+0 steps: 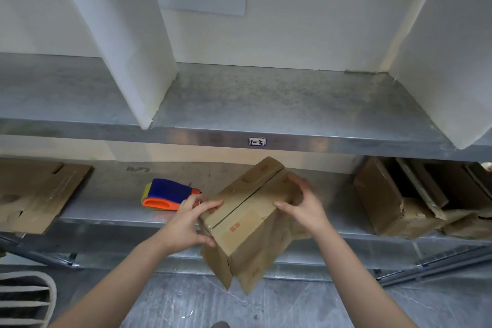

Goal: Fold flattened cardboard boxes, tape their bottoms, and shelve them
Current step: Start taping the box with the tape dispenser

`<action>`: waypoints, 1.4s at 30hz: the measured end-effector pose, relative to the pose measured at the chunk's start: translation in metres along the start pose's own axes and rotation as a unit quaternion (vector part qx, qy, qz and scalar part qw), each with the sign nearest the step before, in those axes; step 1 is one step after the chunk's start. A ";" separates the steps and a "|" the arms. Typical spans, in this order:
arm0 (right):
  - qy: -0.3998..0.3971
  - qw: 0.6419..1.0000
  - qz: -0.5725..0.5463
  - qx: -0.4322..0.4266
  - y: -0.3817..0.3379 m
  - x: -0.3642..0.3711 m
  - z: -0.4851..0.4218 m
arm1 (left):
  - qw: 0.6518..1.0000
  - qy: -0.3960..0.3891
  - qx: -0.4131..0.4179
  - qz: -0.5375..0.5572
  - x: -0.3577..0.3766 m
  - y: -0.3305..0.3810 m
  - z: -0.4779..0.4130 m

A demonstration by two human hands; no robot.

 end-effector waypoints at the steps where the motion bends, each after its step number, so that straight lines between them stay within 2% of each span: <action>1: -0.005 1.000 0.005 0.000 -0.003 0.004 -0.001 | 1.000 0.006 0.003 0.025 0.001 0.000 0.002; 4: 0.027 0.999 -0.023 0.013 -0.007 0.011 0.000 | 0.997 0.031 0.014 0.072 0.002 0.009 0.005; 8: 0.107 0.993 -0.028 0.032 -0.012 0.017 0.022 | 0.991 0.082 -0.030 0.102 0.012 0.021 0.012; 9: 0.095 0.994 -0.050 0.030 -0.012 0.021 0.031 | 0.989 0.097 -0.034 0.107 0.015 0.024 0.014; 11: 0.020 0.996 -0.090 0.009 -0.009 0.034 0.050 | 0.983 0.139 -0.040 0.115 0.019 0.033 0.017; 14: -0.071 0.993 -0.091 -0.028 -0.001 0.050 0.071 | 0.978 0.172 -0.029 0.113 0.024 0.047 0.020; 18: -0.114 0.988 -0.095 -0.035 -0.005 0.045 0.074 | 0.982 0.153 -0.007 0.113 0.027 0.048 0.023; 24: -0.175 0.983 -0.013 -0.051 -0.017 0.042 0.070 | 0.985 0.148 -0.001 0.085 0.024 0.039 0.023; 29: -0.180 0.981 0.029 -0.060 0.002 0.052 0.078 | 0.993 0.110 0.010 0.044 0.038 0.035 0.030; 38: -0.125 0.990 -0.056 -0.040 0.002 0.023 0.060 | 0.993 0.088 0.044 0.063 0.022 0.041 0.002; 42: -0.148 0.988 -0.038 -0.016 0.025 0.016 0.065 | 0.992 0.017 0.117 -0.035 0.036 0.050 -0.009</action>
Point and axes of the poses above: each hand's wrist, its own z-axis away from the middle knuckle, its own x-axis out of the palm, y = z × x, the point moved 3 cm from there along -z, towards the middle knuckle, and after that the axes turned 8 degrees about x, right-handed, at the moved point
